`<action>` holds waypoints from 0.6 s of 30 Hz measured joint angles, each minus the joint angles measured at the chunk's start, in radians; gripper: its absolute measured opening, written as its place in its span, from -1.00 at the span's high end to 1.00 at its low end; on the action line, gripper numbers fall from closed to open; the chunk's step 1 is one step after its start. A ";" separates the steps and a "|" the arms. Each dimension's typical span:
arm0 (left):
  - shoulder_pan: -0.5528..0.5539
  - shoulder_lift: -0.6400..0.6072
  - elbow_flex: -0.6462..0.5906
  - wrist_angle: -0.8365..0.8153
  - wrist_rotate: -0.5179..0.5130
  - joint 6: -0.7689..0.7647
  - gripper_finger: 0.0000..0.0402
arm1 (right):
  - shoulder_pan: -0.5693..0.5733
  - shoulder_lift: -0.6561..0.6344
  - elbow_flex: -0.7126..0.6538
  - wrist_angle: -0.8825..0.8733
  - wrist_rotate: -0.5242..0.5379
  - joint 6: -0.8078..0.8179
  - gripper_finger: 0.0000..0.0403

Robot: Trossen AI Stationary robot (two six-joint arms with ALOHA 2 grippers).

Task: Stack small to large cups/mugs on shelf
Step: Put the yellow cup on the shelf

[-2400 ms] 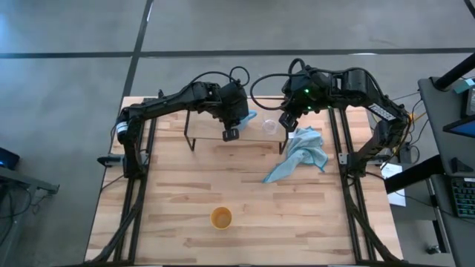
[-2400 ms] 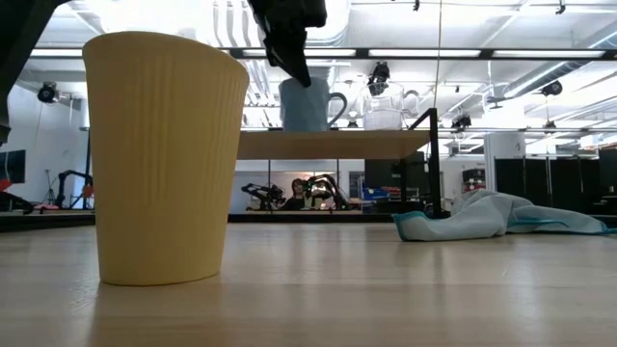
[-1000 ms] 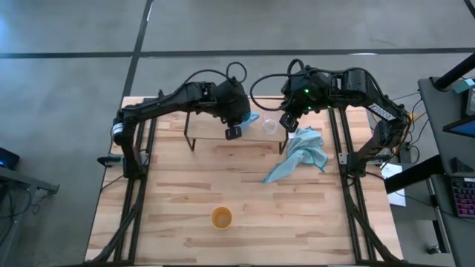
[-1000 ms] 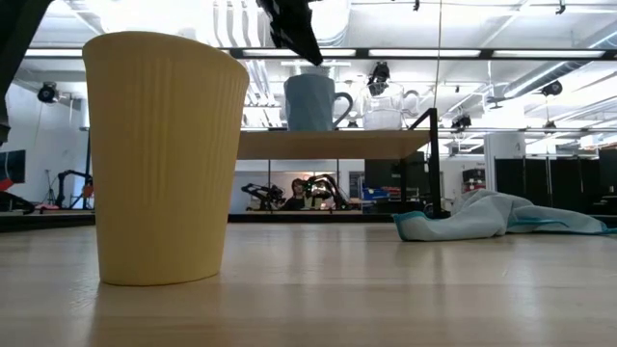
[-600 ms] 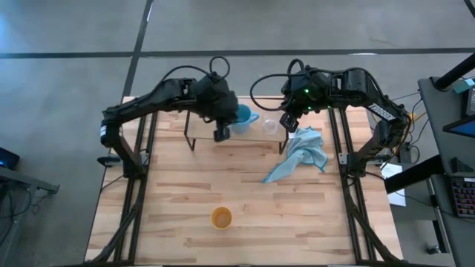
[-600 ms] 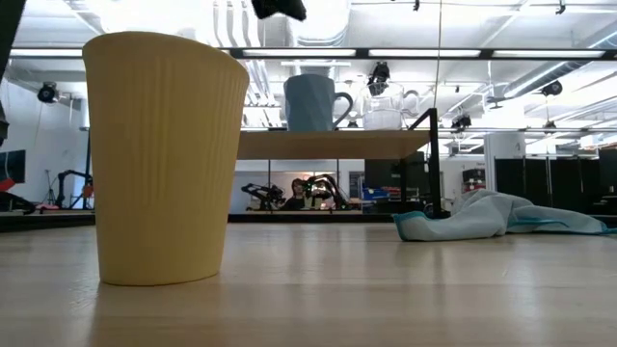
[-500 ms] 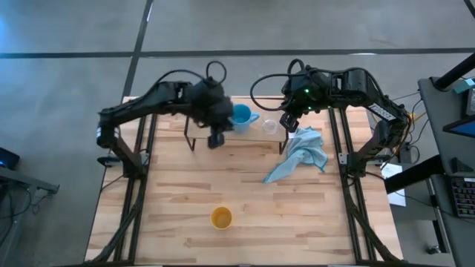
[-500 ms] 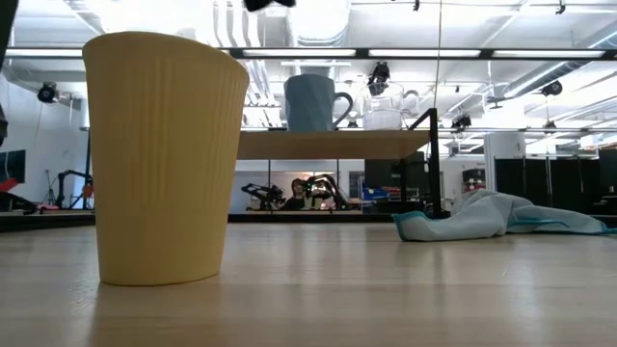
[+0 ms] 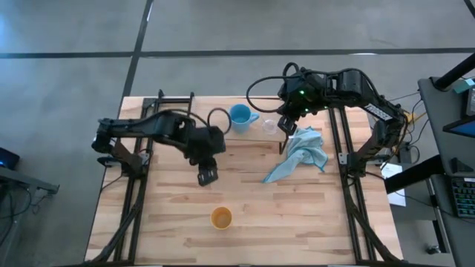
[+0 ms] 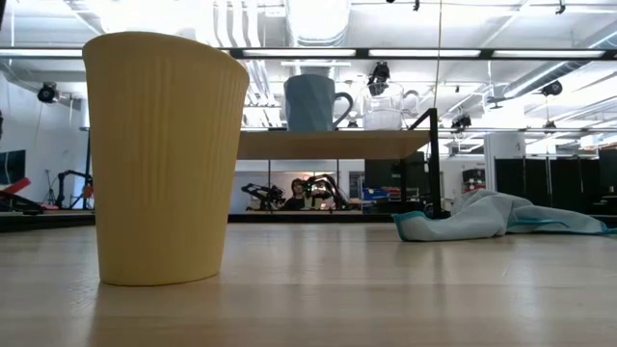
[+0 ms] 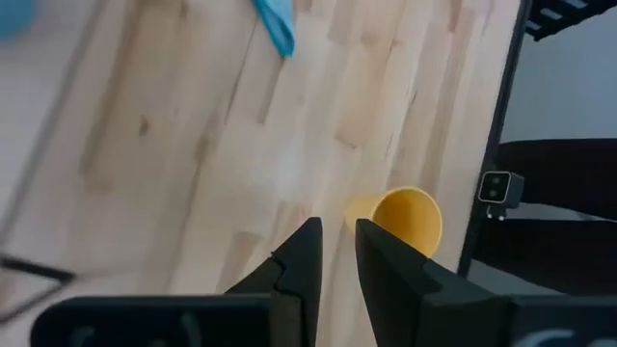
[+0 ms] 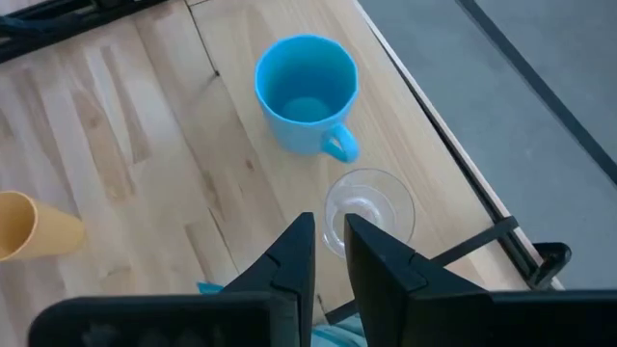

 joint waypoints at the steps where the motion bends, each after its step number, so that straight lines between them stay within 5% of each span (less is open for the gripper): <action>1: -0.009 0.000 -0.010 0.002 0.000 -0.020 0.74 | 0.000 0.004 0.000 0.000 0.000 -0.003 0.73; 10: -0.082 0.009 -0.143 0.045 -0.003 -0.217 0.74 | 0.000 0.022 -0.001 -0.013 -0.001 -0.061 0.73; 18: -0.174 0.010 -0.362 0.367 0.048 -0.393 0.74 | 0.000 0.021 -0.001 -0.090 -0.002 -0.075 0.73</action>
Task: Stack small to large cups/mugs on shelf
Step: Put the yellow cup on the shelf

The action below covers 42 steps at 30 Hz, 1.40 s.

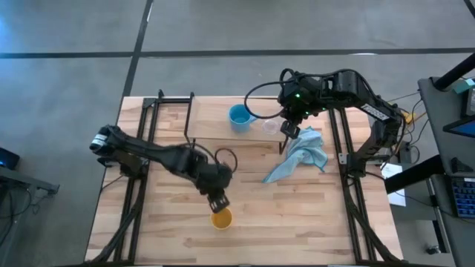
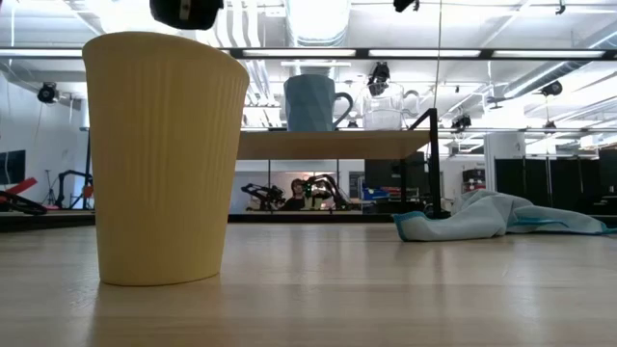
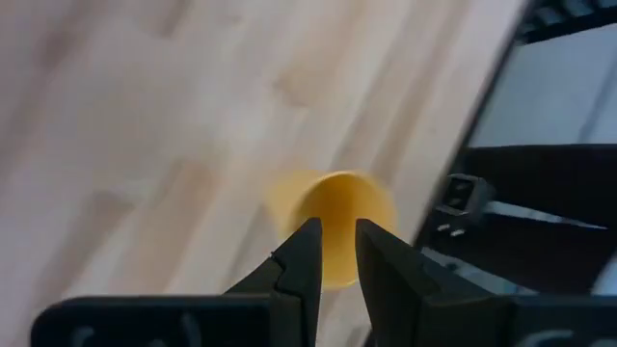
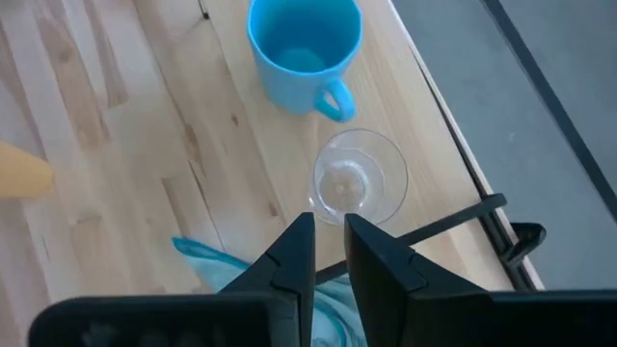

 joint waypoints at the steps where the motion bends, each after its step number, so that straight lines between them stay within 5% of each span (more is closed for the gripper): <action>1: -0.014 0.000 -0.022 0.053 0.000 -0.016 0.74 | 0.000 -0.001 -0.001 0.003 0.000 -0.004 0.73; 5: -0.055 0.000 -0.089 0.179 -0.001 -0.031 0.74 | 0.000 -0.005 -0.003 0.003 -0.002 -0.045 0.73; 24: -0.093 0.002 -0.274 0.249 -0.055 -0.023 0.74 | 0.000 -0.008 -0.003 0.003 -0.001 -0.104 0.73; 42: -0.096 0.002 -0.295 0.283 -0.072 -0.019 0.74 | 0.000 -0.008 -0.003 0.007 0.002 -0.111 0.73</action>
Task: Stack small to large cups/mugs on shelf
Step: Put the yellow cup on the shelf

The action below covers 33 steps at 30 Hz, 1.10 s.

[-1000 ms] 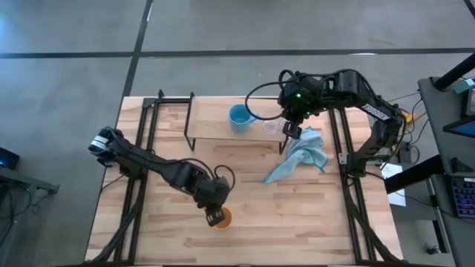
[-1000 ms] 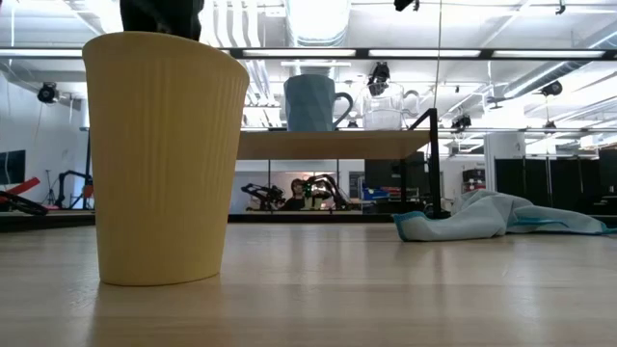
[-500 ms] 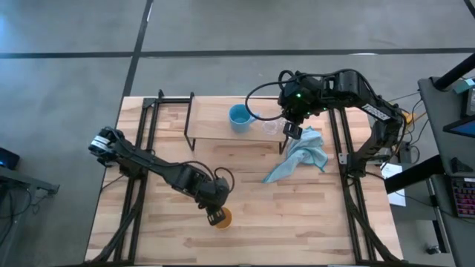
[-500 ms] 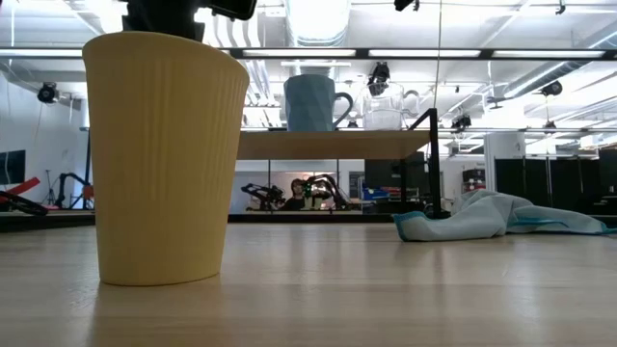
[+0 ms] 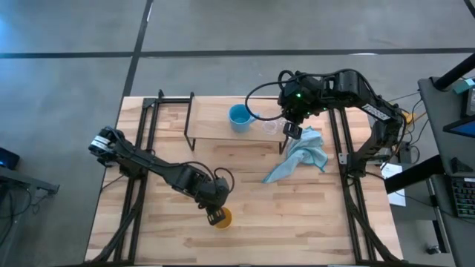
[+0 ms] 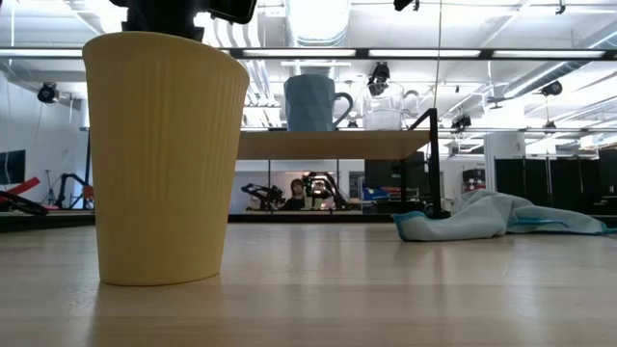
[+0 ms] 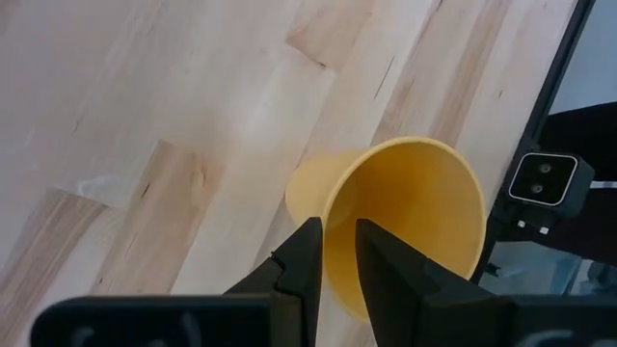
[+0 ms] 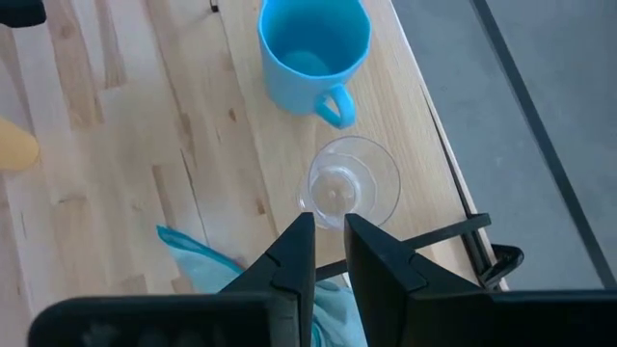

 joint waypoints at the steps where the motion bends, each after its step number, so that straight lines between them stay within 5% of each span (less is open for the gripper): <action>1: 0.000 0.000 0.000 0.000 0.000 0.000 0.74 | 0.000 0.000 0.000 0.001 0.000 0.000 0.73; 26: -0.002 0.075 0.000 0.008 0.001 0.009 0.75 | 0.000 0.000 0.000 0.012 0.000 0.003 0.73; 33: -0.002 0.076 0.000 0.008 0.006 0.026 0.98 | 0.000 0.000 0.000 0.016 0.000 0.002 0.73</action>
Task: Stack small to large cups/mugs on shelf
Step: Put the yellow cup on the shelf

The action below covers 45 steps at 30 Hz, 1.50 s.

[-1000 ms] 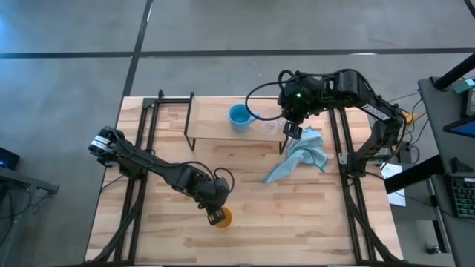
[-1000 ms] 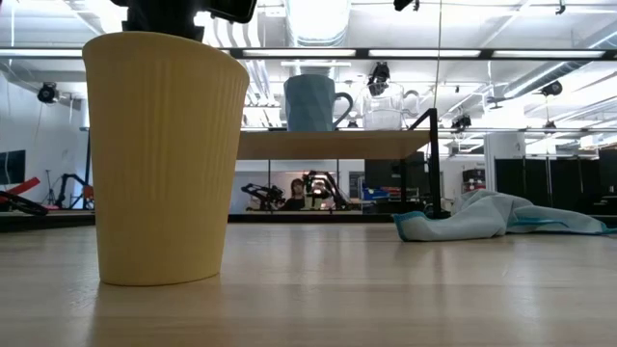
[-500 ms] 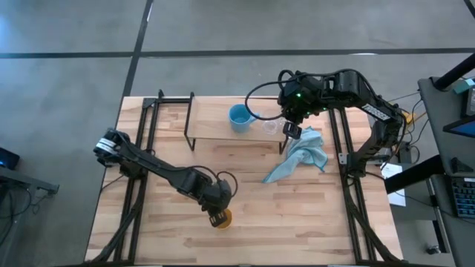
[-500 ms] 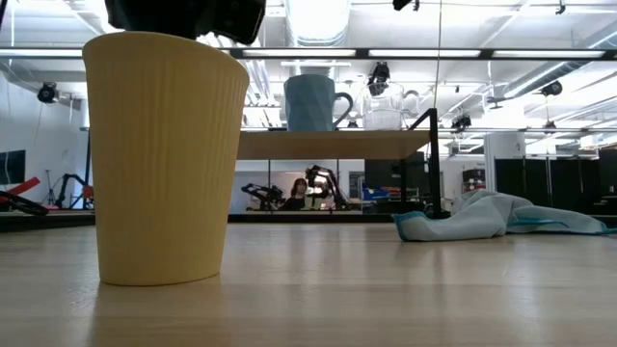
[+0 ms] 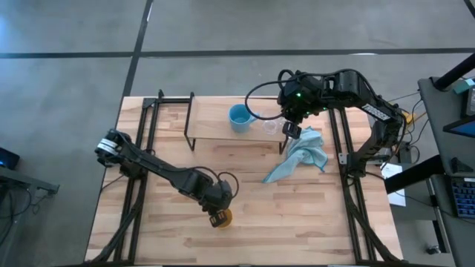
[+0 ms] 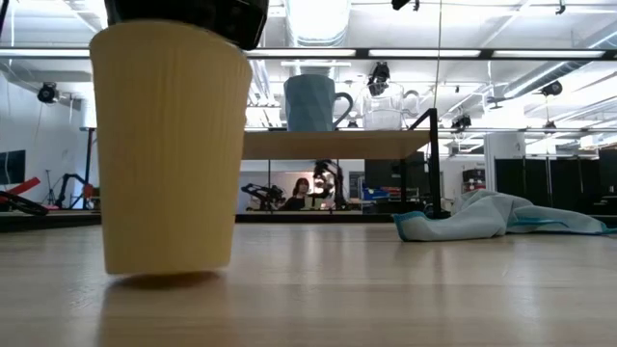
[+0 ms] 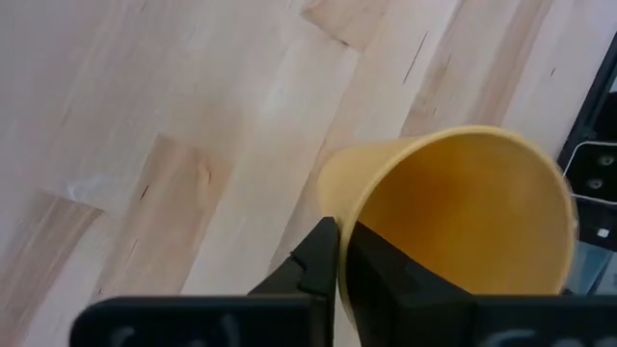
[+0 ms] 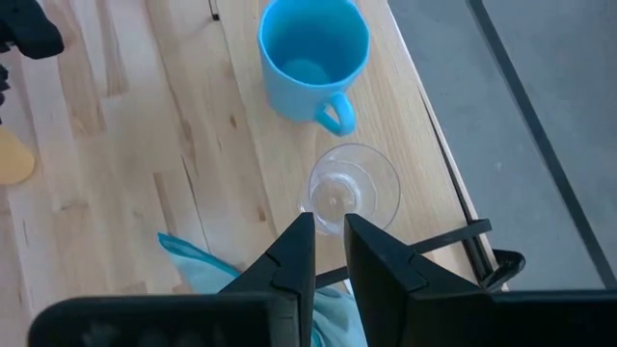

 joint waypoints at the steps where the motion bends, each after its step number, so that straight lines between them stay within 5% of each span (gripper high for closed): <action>1: 0.000 0.000 0.000 -0.001 0.000 0.006 0.98 | 0.000 0.000 0.000 0.001 0.000 0.000 0.73; 11: 0.008 -0.058 0.087 -0.127 0.031 0.027 1.00 | 0.000 0.000 0.000 0.017 0.000 -0.001 0.73; 18: 0.064 -0.162 0.247 -0.402 -0.091 0.057 1.00 | 0.000 0.000 0.000 0.020 0.000 0.006 0.73; 28: 0.214 -0.325 0.427 -0.613 -0.322 0.270 1.00 | 0.000 0.000 0.000 0.025 0.000 0.055 0.73; 45: 0.554 -0.398 0.463 -0.625 -0.436 0.756 1.00 | 0.000 0.000 0.000 0.105 0.000 0.078 0.73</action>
